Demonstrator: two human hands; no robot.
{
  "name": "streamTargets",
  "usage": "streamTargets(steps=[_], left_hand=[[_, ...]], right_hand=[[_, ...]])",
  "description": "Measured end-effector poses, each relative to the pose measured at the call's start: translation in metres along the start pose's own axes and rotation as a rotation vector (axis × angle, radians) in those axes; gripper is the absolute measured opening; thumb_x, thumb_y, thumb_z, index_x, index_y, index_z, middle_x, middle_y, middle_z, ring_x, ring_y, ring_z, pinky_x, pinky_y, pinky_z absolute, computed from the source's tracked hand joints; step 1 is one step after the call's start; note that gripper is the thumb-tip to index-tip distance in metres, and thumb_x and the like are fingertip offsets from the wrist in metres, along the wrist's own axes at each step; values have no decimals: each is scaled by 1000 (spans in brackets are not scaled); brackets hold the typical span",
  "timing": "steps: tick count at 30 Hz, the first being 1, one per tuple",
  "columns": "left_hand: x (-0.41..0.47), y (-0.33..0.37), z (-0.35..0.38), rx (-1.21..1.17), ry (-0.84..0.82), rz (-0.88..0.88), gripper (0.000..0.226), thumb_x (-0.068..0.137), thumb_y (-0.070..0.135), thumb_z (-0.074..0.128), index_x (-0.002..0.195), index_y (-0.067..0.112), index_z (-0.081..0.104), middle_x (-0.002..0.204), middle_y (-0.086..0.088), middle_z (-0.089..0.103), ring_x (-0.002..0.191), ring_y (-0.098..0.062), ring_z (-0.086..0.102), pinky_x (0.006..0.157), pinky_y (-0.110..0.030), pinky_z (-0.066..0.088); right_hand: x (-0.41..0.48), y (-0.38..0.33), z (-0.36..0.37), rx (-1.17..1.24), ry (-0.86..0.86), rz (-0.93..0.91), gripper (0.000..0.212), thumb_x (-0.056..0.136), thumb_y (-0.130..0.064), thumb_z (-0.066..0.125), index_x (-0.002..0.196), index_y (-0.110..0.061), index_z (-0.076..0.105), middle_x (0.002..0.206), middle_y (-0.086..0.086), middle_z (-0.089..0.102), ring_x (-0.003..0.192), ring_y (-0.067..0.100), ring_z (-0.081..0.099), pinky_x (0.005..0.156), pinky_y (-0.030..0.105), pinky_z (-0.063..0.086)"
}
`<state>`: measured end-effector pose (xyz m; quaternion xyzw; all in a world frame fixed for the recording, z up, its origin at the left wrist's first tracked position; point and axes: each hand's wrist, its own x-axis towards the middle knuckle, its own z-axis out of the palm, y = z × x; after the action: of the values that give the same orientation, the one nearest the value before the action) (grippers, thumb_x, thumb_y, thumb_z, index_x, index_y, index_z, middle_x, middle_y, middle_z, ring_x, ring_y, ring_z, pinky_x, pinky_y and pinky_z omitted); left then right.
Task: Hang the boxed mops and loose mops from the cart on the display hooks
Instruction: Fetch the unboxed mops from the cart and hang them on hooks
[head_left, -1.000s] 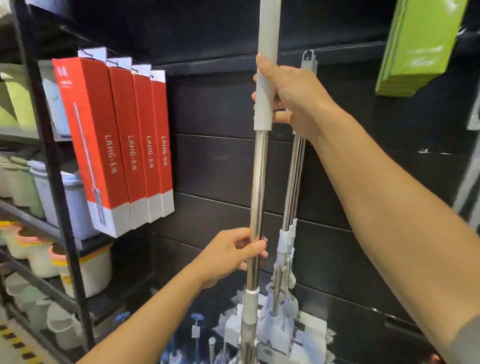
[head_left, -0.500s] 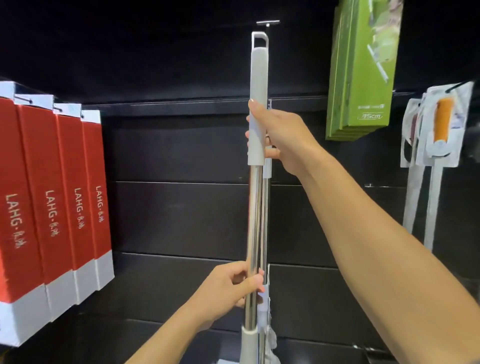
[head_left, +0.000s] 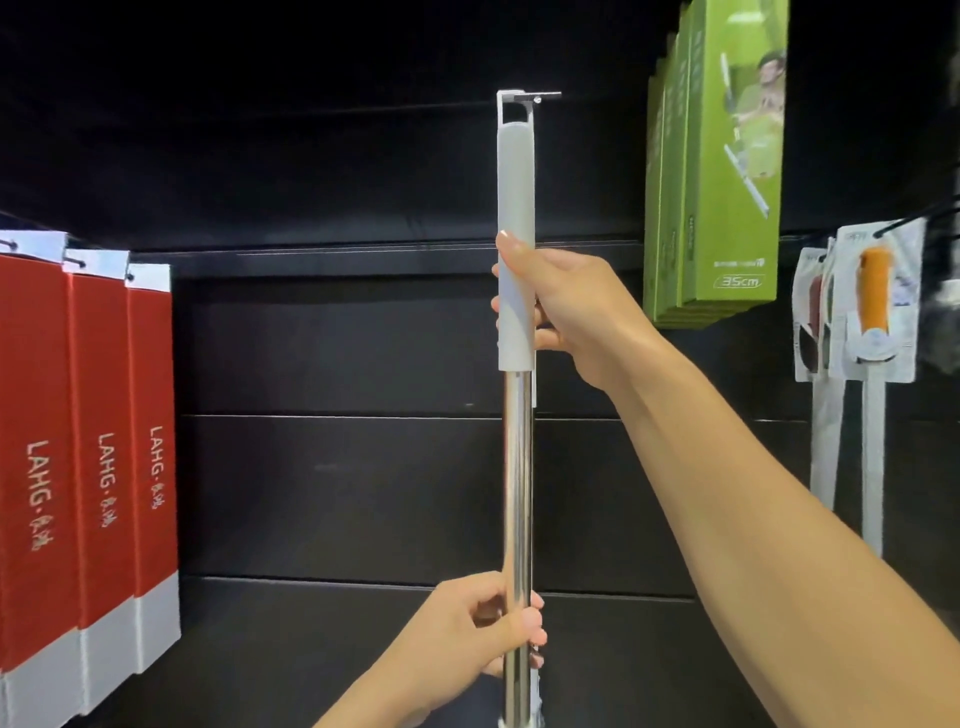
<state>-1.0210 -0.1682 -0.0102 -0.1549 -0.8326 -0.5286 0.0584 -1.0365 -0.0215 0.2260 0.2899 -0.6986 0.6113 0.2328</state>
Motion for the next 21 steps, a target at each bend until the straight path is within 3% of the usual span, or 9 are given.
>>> streamTargets(steps=[5,9,13,18,21], left_hand=[[-2,-6,3,-30,-10,5,13,98,30,68,108,24,72,100,6,80,94,-6,77,74,-15,55],[-6,-11,9,-68,-36,-3,15,96,31,70,109,22,74,99,3,80,95,-12,78,76,-20,56],[-5,-12,15,-28,-46,-35,15,98,33,67,107,23,74,93,12,78,89,-2,75,74,-15,56],[3,-18,17,-74,-69,-38,20,96,37,67,108,23,74,102,2,79,100,-20,77,95,-44,61],[10,-24,18,-93,-66,-50,20,97,34,67,109,20,73,103,0,79,99,-21,77,95,-44,62]], right_hand=[[-4,7,0,-29,14,20,37,95,-59,63,113,-27,70,107,-3,72,95,16,74,85,41,65],[-10,13,-5,-8,3,49,42,94,-59,64,116,-23,71,108,0,72,94,16,75,85,41,65],[-11,21,-10,-12,15,92,43,94,-59,63,116,-23,70,110,2,73,94,16,75,86,41,64],[1,31,-11,-19,39,148,38,95,-58,63,110,-24,70,109,3,74,96,18,74,85,41,64],[7,37,-8,-35,45,159,28,96,-57,63,101,-30,67,106,-1,71,94,17,73,76,35,63]])
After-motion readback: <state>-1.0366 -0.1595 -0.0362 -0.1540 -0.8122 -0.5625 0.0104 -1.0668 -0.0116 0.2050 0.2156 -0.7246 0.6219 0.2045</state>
